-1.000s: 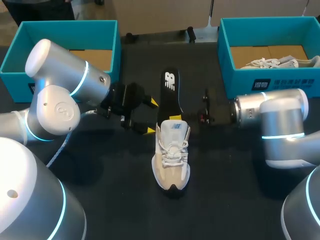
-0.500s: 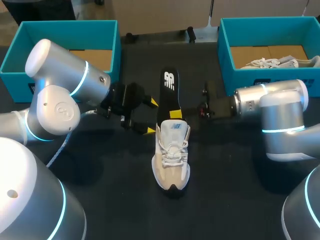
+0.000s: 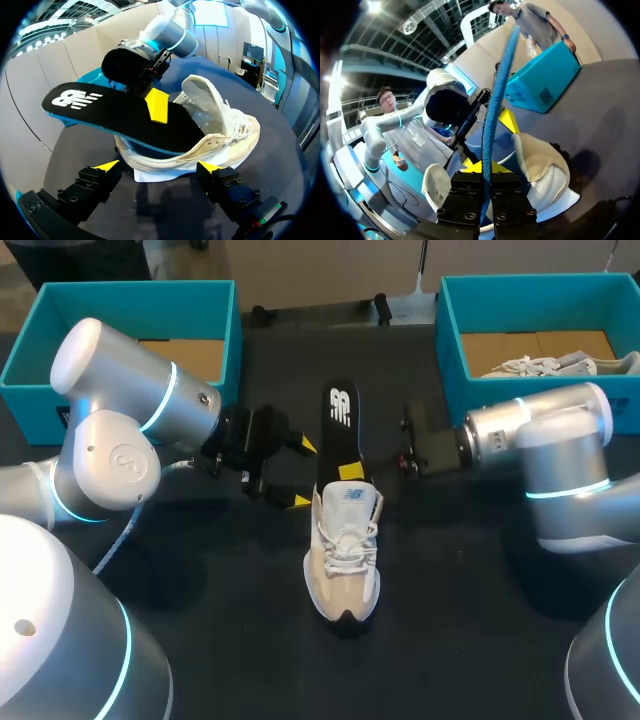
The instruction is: Take the shoe out of the shoebox, open the shoe tongue, remove and reinsert the insole, then place the shoe into the shoebox
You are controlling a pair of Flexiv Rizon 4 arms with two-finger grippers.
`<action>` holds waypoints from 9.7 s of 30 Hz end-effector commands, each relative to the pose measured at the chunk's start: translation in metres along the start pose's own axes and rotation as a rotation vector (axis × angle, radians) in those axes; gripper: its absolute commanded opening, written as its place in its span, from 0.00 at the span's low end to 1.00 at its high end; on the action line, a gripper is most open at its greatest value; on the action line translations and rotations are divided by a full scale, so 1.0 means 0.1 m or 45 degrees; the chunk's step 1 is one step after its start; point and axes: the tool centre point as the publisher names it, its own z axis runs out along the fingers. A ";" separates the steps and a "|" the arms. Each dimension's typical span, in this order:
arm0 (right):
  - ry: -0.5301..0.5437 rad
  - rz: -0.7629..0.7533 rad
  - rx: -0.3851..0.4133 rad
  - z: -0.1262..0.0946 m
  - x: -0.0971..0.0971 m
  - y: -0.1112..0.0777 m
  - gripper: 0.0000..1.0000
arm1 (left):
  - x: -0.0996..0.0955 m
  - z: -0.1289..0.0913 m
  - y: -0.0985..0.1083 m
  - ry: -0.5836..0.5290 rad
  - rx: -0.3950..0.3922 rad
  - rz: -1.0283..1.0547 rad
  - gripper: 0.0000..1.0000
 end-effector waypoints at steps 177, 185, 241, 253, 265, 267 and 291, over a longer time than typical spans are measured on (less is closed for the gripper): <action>-0.013 -0.157 0.142 0.10 -0.01 -0.13 0.00 | 0.00 0.01 0.00 0.000 -0.003 0.000 1.00; -0.034 -0.106 0.097 0.18 0.07 -0.38 0.00 | 0.00 0.01 0.00 0.000 -0.003 0.000 1.00; -0.036 -0.167 0.130 0.20 0.08 -0.36 0.00 | 0.00 0.01 0.00 0.000 -0.003 0.000 1.00; -0.033 -0.103 0.125 0.25 0.15 -0.54 0.00 | 0.00 0.01 0.00 0.000 -0.003 0.000 1.00; -0.046 -0.197 0.146 0.15 0.11 -0.21 0.27 | 0.00 0.01 0.00 0.000 -0.003 0.000 1.00; -0.039 -0.208 0.148 0.15 0.09 -0.17 0.30 | 0.00 0.01 0.00 0.000 -0.003 0.000 1.00; -0.045 -0.261 0.106 0.03 0.22 0.13 0.00 | 0.00 0.01 0.00 0.000 -0.003 0.000 1.00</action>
